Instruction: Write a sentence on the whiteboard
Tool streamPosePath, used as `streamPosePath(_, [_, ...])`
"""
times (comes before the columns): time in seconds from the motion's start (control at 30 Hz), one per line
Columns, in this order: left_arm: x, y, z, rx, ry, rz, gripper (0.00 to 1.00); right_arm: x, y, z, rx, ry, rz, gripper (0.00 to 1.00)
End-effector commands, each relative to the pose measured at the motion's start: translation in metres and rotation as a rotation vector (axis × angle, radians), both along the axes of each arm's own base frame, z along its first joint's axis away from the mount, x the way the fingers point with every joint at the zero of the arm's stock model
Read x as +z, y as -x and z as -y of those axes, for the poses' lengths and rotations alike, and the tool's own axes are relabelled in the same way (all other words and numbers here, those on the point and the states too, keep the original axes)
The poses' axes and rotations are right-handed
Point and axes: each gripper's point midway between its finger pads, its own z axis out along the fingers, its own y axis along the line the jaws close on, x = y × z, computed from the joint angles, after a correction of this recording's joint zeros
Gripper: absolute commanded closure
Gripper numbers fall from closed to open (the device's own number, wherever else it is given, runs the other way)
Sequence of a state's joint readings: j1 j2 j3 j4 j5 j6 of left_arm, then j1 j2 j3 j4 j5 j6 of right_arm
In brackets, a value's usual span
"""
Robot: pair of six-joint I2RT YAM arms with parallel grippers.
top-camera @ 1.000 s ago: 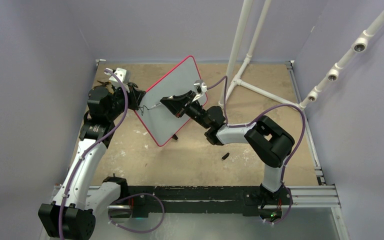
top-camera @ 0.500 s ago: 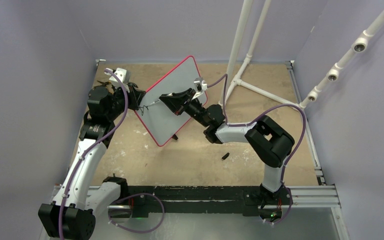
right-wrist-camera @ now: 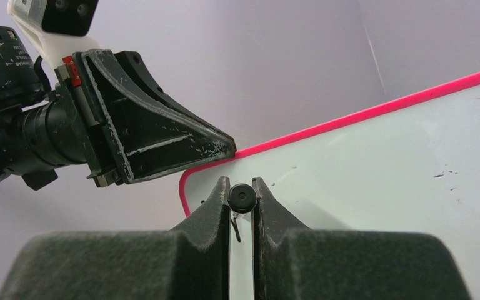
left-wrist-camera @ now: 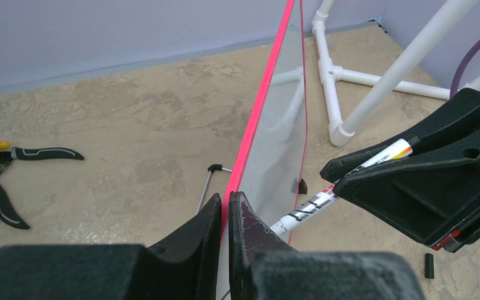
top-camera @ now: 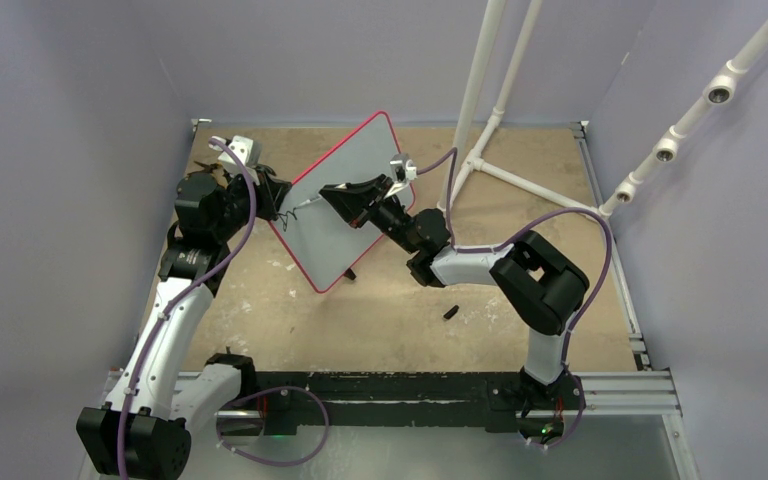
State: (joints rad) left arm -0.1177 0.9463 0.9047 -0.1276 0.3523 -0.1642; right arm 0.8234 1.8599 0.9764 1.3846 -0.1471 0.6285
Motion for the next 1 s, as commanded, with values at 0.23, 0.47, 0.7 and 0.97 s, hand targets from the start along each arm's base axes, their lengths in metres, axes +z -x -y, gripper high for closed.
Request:
streamPosePath(0.23, [-0.008,0.003,0.004,-0.026,0.011,-0.028,0.93,0.027,-0.007,0.017,-0.079,-0.077,0.037,1.00])
streamPosePath(0.47, [-0.008,0.003,0.004,-0.025,0.011,-0.028,0.93,0.031,-0.001,0.021,-0.071,-0.082,0.051,1.00])
streamPosePath(0.7, [-0.008,0.003,0.003,-0.020,0.011,-0.031,0.93,0.035,0.007,0.031,-0.080,-0.092,0.066,1.00])
streamPosePath(0.97, [-0.009,0.002,0.004,-0.021,0.013,-0.034,0.94,0.022,0.000,0.021,-0.067,-0.057,0.041,1.00])
